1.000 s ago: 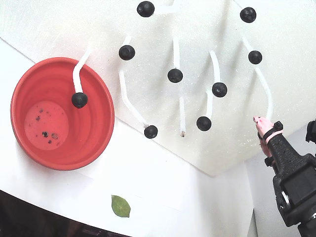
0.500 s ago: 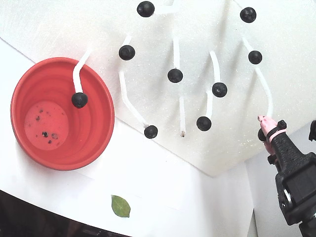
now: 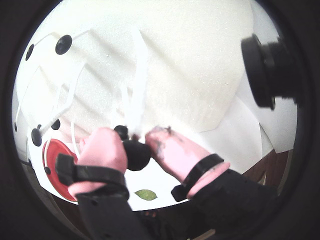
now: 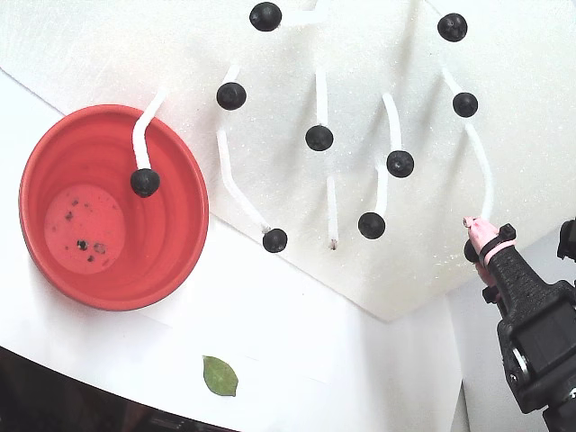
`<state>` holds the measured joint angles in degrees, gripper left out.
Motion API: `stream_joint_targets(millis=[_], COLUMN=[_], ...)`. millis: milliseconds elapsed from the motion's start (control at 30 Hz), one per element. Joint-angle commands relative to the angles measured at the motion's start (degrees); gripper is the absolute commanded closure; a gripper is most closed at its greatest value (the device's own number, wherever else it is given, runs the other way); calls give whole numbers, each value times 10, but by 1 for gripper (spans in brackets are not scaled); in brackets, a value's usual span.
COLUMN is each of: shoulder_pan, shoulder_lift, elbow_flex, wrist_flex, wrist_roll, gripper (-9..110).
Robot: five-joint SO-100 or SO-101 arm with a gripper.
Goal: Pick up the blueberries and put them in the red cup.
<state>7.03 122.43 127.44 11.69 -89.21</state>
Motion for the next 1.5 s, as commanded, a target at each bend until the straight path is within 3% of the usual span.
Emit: stream_joint_targets(millis=[0, 1000, 1467], shoulder_pan=[-18, -39, -99], shoulder_lift=[11, 101, 170], elbow_flex=[-45, -13, 26], wrist_flex=[1, 80, 146], wrist_roll=[-4, -18, -21], gripper=[90, 92, 91])
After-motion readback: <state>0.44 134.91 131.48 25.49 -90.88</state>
